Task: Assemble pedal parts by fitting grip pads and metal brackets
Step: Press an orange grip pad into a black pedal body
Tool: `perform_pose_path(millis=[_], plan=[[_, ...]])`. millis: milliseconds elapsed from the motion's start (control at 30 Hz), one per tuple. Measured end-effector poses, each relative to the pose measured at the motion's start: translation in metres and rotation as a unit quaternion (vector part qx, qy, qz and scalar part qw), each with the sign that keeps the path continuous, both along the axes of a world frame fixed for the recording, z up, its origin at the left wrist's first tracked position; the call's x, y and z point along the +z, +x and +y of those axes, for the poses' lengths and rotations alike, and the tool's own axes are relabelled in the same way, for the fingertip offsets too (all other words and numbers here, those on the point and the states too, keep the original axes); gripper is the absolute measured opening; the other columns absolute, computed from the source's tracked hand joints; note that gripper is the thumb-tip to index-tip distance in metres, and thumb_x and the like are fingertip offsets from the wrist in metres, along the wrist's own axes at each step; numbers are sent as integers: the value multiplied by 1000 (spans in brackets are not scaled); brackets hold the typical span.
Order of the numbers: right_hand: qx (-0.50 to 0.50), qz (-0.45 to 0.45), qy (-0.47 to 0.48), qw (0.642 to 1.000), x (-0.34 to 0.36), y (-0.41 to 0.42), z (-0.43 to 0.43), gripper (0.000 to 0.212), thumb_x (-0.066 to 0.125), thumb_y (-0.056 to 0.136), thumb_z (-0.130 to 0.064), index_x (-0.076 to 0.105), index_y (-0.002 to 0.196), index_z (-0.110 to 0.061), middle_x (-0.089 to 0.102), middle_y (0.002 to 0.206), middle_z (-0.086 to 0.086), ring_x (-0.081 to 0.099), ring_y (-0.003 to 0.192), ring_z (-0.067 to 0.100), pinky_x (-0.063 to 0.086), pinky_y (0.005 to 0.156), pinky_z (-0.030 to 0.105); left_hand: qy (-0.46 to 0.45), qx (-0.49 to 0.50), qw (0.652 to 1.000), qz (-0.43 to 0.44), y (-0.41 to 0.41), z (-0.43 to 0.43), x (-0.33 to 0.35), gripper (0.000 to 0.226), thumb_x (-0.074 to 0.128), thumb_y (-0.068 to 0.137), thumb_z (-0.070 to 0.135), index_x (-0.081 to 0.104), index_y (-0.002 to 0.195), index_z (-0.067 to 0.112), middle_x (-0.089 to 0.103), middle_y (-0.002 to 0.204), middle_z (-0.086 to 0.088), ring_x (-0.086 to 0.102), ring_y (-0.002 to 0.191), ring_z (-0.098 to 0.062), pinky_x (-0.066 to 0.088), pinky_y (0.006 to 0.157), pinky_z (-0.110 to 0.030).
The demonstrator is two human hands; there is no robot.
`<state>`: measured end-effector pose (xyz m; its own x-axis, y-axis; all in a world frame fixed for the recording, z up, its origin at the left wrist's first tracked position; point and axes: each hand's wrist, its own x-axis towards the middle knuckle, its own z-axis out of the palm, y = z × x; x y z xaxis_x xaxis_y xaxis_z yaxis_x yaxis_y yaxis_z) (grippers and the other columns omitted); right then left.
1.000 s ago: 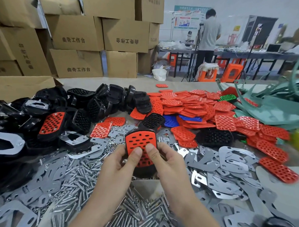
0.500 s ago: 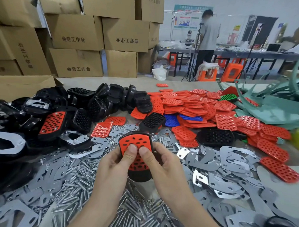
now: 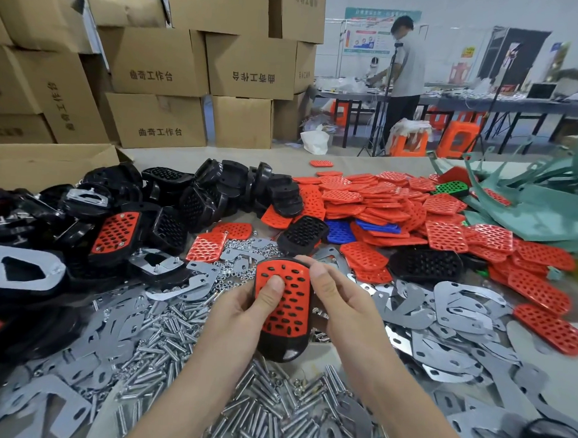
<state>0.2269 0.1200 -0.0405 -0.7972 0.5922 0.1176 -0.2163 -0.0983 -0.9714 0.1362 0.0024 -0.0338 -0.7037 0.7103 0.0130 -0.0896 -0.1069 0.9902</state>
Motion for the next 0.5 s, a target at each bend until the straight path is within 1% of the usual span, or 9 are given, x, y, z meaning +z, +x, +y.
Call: perform_pose_path(millis=[33,100,167,233,300,333,400,467,500], plan=[[-3,-3,1,1000,-1,0,1,35,61,88,-60,77,111,-39,78,113,-3,74,105,13,61,83,28,-1,-2,1000,4,1,0,1,27,62,80,56,78,93,38,79,94,1,76,85,-11,55,65,-15],[-8,-8,-9,1000,-2,-1,3,34,61,89,-55,78,112,-36,78,114,1,74,105,16,61,84,31,1,-3,1000,11,1,1,2,25,61,81,54,78,91,39,79,92,2,76,83,-10,52,61,-11],[-5,-4,-24,1000,-3,-2,3,38,63,88,-57,79,113,-32,78,113,7,74,103,19,60,83,31,8,-1,1000,21,2,1,2,26,61,79,55,78,91,39,80,91,2,76,83,-12,53,62,-13],[5,7,-48,999,-3,-3,3,48,68,81,-61,80,111,-27,74,114,20,74,98,21,60,81,31,13,1,999,29,3,1,2,28,60,78,57,78,91,39,80,91,1,76,84,-13,54,63,-14],[17,16,-74,997,-3,-3,4,54,71,75,-61,81,111,-21,68,114,32,74,94,22,60,79,32,15,-1,999,39,4,2,1,27,59,80,57,77,91,41,79,91,1,76,84,-13,56,64,-16],[21,18,-83,996,-3,-3,4,55,72,75,-61,81,110,-20,66,110,32,74,93,22,61,77,32,15,-1,999,43,4,2,1,27,58,80,58,77,90,42,79,91,2,76,84,-13,56,64,-16],[26,17,-96,995,-3,-3,4,52,74,77,-60,82,106,-17,70,106,24,75,91,21,61,76,33,19,1,999,47,4,1,1,27,58,79,59,76,90,43,79,91,2,76,83,-12,56,64,-16],[34,14,-101,994,-3,-3,4,48,72,85,-57,82,107,-15,76,111,20,75,95,25,64,79,39,23,-1,999,46,5,0,2,27,59,79,59,76,92,43,79,91,3,76,83,-12,55,64,-16],[35,14,-109,993,-3,-3,4,50,68,84,-55,81,108,-14,77,113,19,75,98,27,64,83,43,26,-3,999,47,6,0,2,27,59,80,58,76,93,42,79,92,2,76,84,-12,56,64,-16]])
